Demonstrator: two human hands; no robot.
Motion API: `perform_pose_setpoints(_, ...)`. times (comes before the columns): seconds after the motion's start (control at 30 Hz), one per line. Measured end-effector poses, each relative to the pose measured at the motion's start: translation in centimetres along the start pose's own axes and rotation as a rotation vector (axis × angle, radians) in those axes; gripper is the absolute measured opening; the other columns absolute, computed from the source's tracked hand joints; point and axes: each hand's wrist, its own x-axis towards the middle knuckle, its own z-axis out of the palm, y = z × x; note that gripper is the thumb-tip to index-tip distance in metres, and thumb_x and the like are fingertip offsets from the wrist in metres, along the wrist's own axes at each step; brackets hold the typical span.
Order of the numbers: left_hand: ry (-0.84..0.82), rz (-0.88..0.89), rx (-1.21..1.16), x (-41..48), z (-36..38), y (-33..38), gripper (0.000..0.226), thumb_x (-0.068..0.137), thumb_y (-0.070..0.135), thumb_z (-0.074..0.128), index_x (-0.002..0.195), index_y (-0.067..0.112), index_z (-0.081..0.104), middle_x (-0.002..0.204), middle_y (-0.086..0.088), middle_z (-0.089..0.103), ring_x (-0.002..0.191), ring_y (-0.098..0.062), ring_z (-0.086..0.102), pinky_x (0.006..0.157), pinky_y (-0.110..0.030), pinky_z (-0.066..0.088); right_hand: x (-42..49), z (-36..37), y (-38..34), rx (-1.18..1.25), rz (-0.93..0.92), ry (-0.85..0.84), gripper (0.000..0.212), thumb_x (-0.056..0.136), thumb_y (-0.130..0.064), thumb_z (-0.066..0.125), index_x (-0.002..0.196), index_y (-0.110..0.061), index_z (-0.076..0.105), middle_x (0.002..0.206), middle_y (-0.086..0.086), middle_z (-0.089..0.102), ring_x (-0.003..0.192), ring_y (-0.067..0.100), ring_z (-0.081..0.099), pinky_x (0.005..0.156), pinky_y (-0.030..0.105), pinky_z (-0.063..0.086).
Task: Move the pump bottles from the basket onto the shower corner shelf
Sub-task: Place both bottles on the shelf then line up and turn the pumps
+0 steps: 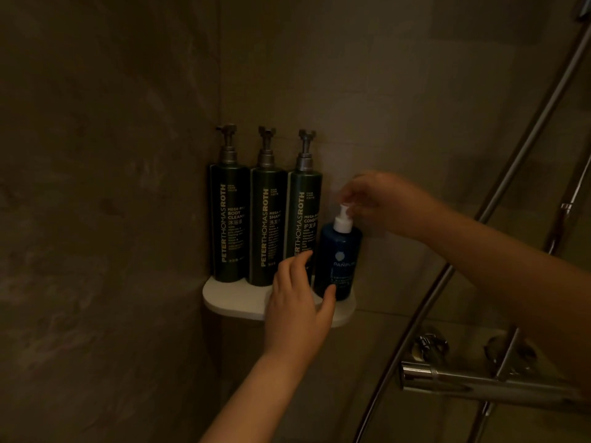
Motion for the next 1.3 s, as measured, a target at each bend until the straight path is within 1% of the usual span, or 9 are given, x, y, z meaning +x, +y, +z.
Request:
perform_pose_setpoints(0.17,-0.008,0.0,-0.025,-0.2,-0.1,0.6,0.069,0.084,0.05,0.056,0.141,0.026,0.026,0.136,0.004,0.034,0.123,-0.01,0.037,0.097,-0.037,0.043,-0.4,-0.1,-1.1,0.017,-0.039,0.0,0.02,0.085,-0.014,0.065,0.104,-0.017,0.068,0.096,-0.006,0.055,0.084,0.009,0.053,0.069,0.021,0.04)
perform_pose_setpoints(0.23,-0.009,-0.001,-0.042,-0.3,-0.1,0.9,0.075,0.08,0.057,0.053,0.142,0.028,0.021,0.137,0.006,0.032,0.124,-0.009,0.036,0.099,-0.034,0.04,-0.5,-0.3,-1.4,0.0,-0.054,-0.009,0.019,0.085,-0.016,0.065,0.103,-0.018,0.068,0.094,-0.007,0.055,0.08,0.008,0.053,0.069,0.022,0.04)
perform_pose_setpoints(0.33,-0.004,-0.028,-0.063,-0.4,0.0,1.1,0.084,0.074,0.063,0.056,0.142,0.032,0.017,0.137,0.009,0.03,0.124,-0.007,0.035,0.098,-0.029,0.036,-0.7,-0.5,-1.9,-0.003,-0.075,-0.011,0.016,0.084,-0.021,0.066,0.1,-0.02,0.069,0.084,-0.013,0.053,0.071,-0.001,0.049,0.062,0.017,0.037)
perform_pose_setpoints(0.43,0.0,-0.053,-0.073,-0.3,0.2,1.0,0.091,0.072,0.057,0.066,0.144,0.03,0.018,0.136,0.009,0.032,0.124,-0.007,0.035,0.098,-0.027,0.033,-0.8,-0.7,-2.3,0.019,-0.055,-0.004,0.012,0.084,-0.026,0.067,0.095,-0.024,0.07,0.075,-0.022,0.05,0.067,-0.006,0.05,0.057,0.011,0.034)
perform_pose_setpoints(0.57,0.0,-0.074,-0.107,-0.5,0.4,0.9,0.09,0.074,0.05,0.069,0.145,0.028,0.018,0.136,0.006,0.035,0.124,-0.008,0.035,0.095,-0.025,0.034,-0.8,-0.7,-2.5,0.018,-0.047,-0.019,0.008,0.085,-0.028,0.066,0.092,-0.027,0.069,0.072,-0.025,0.051,0.064,-0.011,0.049,0.053,0.003,0.035)
perform_pose_setpoints(0.73,0.0,-0.08,-0.106,-0.6,0.4,1.0,0.09,0.074,0.049,0.07,0.145,0.027,0.02,0.135,0.006,0.035,0.123,-0.008,0.035,0.095,-0.024,0.032,-0.5,-1.5,-2.4,0.084,-0.014,-0.091,0.013,0.089,-0.027,0.061,0.095,-0.022,0.072,0.077,-0.023,0.056,0.067,-0.009,0.052,0.059,0.01,0.035)
perform_pose_setpoints(0.87,0.001,-0.089,-0.094,-0.6,0.3,1.1,0.09,0.074,0.048,0.071,0.145,0.027,0.019,0.135,0.004,0.036,0.124,-0.011,0.036,0.097,-0.029,0.035,-0.2,-1.7,-2.6,0.074,0.028,-0.122,0.012,0.088,-0.025,0.062,0.095,-0.024,0.072,0.074,-0.023,0.057,0.066,-0.009,0.052,0.055,0.004,0.034)
perform_pose_setpoints(1.1,0.024,-0.1,-0.083,-0.7,0.4,1.4,0.09,0.074,0.045,0.073,0.145,0.025,0.021,0.133,0.003,0.037,0.122,-0.01,0.036,0.094,-0.025,0.032,0.1,-1.7,-3.3,0.122,0.156,-0.125,0.007,0.084,-0.03,0.067,0.084,-0.026,0.073,0.074,-0.011,0.064,0.069,0.003,0.056,0.058,0.021,0.04)
perform_pose_setpoints(1.3,0.033,-0.099,-0.07,-0.8,0.4,1.5,0.09,0.074,0.046,0.072,0.145,0.026,0.02,0.133,0.004,0.036,0.121,-0.009,0.035,0.094,-0.024,0.032,0.2,-1.6,-3.3,0.2,0.203,-0.112,0.012,0.079,-0.034,0.071,0.08,-0.022,0.074,0.073,-0.004,0.068,0.066,0.005,0.058,0.061,0.023,0.046)
